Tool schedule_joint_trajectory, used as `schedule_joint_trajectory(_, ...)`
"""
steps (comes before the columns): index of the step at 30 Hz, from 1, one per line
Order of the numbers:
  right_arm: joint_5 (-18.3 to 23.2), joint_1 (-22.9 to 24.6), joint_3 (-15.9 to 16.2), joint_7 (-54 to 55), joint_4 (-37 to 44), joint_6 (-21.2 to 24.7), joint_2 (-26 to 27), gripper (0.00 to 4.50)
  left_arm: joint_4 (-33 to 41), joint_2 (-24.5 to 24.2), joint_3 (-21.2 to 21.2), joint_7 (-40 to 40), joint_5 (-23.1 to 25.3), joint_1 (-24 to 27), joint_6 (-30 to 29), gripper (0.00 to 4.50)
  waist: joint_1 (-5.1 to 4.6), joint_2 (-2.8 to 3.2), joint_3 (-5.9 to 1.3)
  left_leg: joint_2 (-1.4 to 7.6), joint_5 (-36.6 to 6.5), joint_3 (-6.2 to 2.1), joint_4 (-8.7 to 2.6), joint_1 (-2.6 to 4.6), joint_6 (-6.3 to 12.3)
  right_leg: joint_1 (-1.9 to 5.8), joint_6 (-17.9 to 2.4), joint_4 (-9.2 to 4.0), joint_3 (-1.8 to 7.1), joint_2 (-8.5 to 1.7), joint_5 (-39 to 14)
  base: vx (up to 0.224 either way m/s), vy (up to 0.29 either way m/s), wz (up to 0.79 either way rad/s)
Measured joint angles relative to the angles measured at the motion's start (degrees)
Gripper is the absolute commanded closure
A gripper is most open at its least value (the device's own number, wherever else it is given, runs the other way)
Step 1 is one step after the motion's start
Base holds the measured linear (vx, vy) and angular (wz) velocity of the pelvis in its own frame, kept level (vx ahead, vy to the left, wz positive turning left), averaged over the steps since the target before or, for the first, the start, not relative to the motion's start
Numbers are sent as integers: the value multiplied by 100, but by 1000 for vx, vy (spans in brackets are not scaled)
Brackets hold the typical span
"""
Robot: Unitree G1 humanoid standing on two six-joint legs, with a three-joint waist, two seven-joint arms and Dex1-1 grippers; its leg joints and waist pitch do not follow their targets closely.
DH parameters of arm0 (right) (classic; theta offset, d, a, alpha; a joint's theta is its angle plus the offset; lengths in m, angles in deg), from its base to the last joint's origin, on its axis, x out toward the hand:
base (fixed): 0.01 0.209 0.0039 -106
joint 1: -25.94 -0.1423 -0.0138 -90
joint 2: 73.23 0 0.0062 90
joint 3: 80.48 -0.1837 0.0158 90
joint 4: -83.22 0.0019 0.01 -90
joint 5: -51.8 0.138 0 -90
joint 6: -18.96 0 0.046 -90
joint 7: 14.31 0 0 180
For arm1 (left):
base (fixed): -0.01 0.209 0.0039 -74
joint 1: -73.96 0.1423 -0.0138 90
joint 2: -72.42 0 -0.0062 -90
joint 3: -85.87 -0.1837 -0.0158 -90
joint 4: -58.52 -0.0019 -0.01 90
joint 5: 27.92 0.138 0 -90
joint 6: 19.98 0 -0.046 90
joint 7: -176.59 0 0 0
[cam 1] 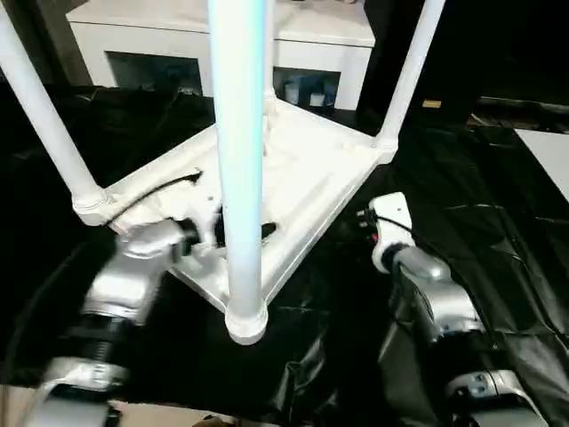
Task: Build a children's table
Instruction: Rotate table base
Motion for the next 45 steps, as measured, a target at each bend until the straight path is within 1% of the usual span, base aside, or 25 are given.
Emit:
schedule_joint_trajectory(1, 0, 1, -3, 1, -4, -11, -5, 54, 35, -327, -61, -279, 5, 36, -76, 2, -21, 0, 0, 1, 4, 0, -1, 1, -7, -6, 0, 4, 1, 1, 0, 0, 0, 0)
schedule_joint_trajectory(2, 0, 1, -39, 4, -29, -12, -36, 54, 50, -640, -59, -556, 12, 66, -183, 2, -22, 1, 1, 1, 5, 0, -2, 0, -9, -10, 0, 5, 1, 1, 0, 0, 0, 0)
schedule_joint_trajectory(3, -1, 1, -56, 7, -49, -12, -56, 54, 71, -801, -56, -750, 12, 75, -268, 2, -16, 1, 1, 1, 6, 0, -5, 0, -10, -11, 1, 4, 0, 1, -1, 0, 0, 0)
schedule_joint_trajectory(5, -1, 0, -54, 3, -52, -14, -61, 54, 135, -917, -39, -989, -29, 76, -445, 2, 10, 4, 3, 1, 5, 1, -6, -2, -10, -11, 1, 3, 1, 1, -1, 0, 0, 0)
schedule_joint_trajectory(6, -3, -4, -36, -13, -52, -17, -15, 54, 246, -1010, -73, -1253, -125, 82, -625, 2, 28, 0, 4, 1, 5, 0, -6, -4, -10, -12, 1, 3, 0, 1, -1, 0, 0, 0)
schedule_joint_trajectory(8, -6, -6, 18, -44, -53, -19, 23, 54, 422, -1284, -174, -1647, -194, 81, -869, 2, 29, 5, 7, 0, 5, 2, -7, -5, -10, -15, 1, 4, 2, 1, -1, 0, 0, 0)
schedule_joint_trajectory(11, -8, -6, 28, -65, -53, -19, -2, 54, 497, -1524, -248, -1929, -188, 81, -957, 2, 30, 6, 8, 1, 7, 2, -7, -3, -13, -14, 0, 6, 2, 1, -1, 0, 0, 0)
schedule_joint_trajectory(14, -19, -5, 75, -117, -52, -20, -25, 54, 533, -1798, -602, -2332, -115, 80, -979, 2, 14, 8, 9, 1, 8, 2, -7, -1, -15, -14, 0, 7, 4, 1, 0, 0, 0, 0)
schedule_joint_trajectory(19, -18, 19, 146, -295, -26, -15, -78, 54, 560, -1909, -889, -2638, 178, 60, -893, 2, 9, 13, 11, 1, 11, 2, -7, 0, -19, -14, 0, 8, 4, 1, 0, 0, 0, 0)
schedule_joint_trajectory(21, 9, 220, 323, -744, 333, 38, -275, 54, 548, -1844, -1017, -2626, 299, 7, -694, 2, 39, 18, 15, 1, 10, 2, -7, 0, -18, -9, 0, 6, 3, 1, 0, 0, 0, 0)
schedule_joint_trajectory(22, 20, 287, 395, -940, 470, 74, -348, 54, 539, -1819, -1060, -2621, 335, -6, -633, 2, 39, 20, 16, 1, 10, 2, -7, 0, -18, -8, 0, 6, 3, 1, 0, 0, 0, 0)
schedule_joint_trajectory(24, 138, 509, 597, -1506, 909, 118, -664, 54, 485, -1739, -1161, -2546, 403, -53, -498, 2, 48, 31, 23, 1, 10, 2, -8, 0, -18, -8, 0, 6, 2, 1, 0, 0, 0, 0)
schedule_joint_trajectory(25, 174, 566, 646, -1701, 1043, 128, -782, 54, 464, -1730, -1197, -2533, 419, -65, -462, 2, 48, 36, 26, 1, 10, 2, -8, 1, -18, -8, -1, 7, 3, 1, 0, 0, 0, 0)
schedule_joint_trajectory(27, 252, 768, 777, -2258, 1474, 189, -1196, 54, 382, -1686, -1282, -2546, 520, -162, -374, 2, 56, 44, 30, 1, 11, 2, -7, 5, -18, -6, -1, 9, 2, 1, 0, 0, 0, 0)
schedule_joint_trajectory(29, 325, 904, 832, -2663, 1784, 219, -1555, 54, 298, -1681, -1319, -2562, 619, -205, -314, 2, 61, 70, 43, 1, 11, 1, -7, 16, -18, 4, -1, 7, 3, 1, 0, 0, 0, 0)
schedule_joint_trajectory(30, 363, 946, 829, -2795, 1889, 241, -1674, 54, 254, -1683, -1323, -2570, 650, -213, -311, 31, 61, 77, 46, 1, 11, 1, -7, 17, -18, 5, -1, 8, 3, 1, 0, 0, 0, 0)
schedule_joint_trajectory(31, 414, 1021, 833, -3016, 2088, 290, -1863, 54, 201, -1672, -1351, -2579, 674, -240, -300, 39, 58, 89, 52, 2, 11, 1, -7, 18, -18, 4, -2, 9, 3, 1, 1, 0, 0, 0)
schedule_joint_trajectory(33, 517, 1187, 839, -3418, 2479, 378, -2211, 54, 130, -1646, -1397, -2626, 709, -260, -234, 39, 66, 102, 55, 2, 11, 0, -7, 21, -18, 5, -2, 11, 3, 1, 1, 0, 0, 0)
schedule_joint_trajectory(34, 547, 1205, 840, -3510, 2553, 409, -2280, 54, 116, -1646, -1404, -2636, 713, -260, -234, 44, 64, 104, 56, 3, 11, 0, -7, 21, -18, 5, -2, 12, 3, 1, 1, 0, 0, 0)
schedule_joint_trajectory(36, 628, 1251, 853, -3766, 2811, 482, -2459, 54, 112, -1641, -1414, -2683, 710, -273, -246, 74, 57, 108, 58, 7, 11, 0, -7, 22, -19, 5, -8, 13, 1, 3, 4, 0, 0, 0)
schedule_joint_trajectory(39, 688, 1448, 916, -4061, 3138, 607, -2726, 54, 141, -1648, -1414, -2797, 656, -279, -429, 81, 92, 111, 59, 8, 11, 0, -6, 21, -19, 5, -8, 11, 1, 3, 4, 0, 0, 0)
schedule_joint_trajectory(41, 694, 1491, 969, -4144, 3293, 665, -2792, 54, 192, -1641, -1414, -2870, 595, -263, -577, 106, 96, 111, 59, 8, 11, 1, -5, 22, -18, 6, -8, 12, 1, 3, 5, 0, 0, 0)
schedule_joint_trajectory(45, 694, 1489, 1091, -4174, 3350, 684, -2761, 54, 303, -1623, -1414, -2880, 547, -220, -724, 124, 103, 110, 59, 8, 11, 1, -5, 22, -18, 5, -10, 12, 1, 3, 6, 0, 0, 0)
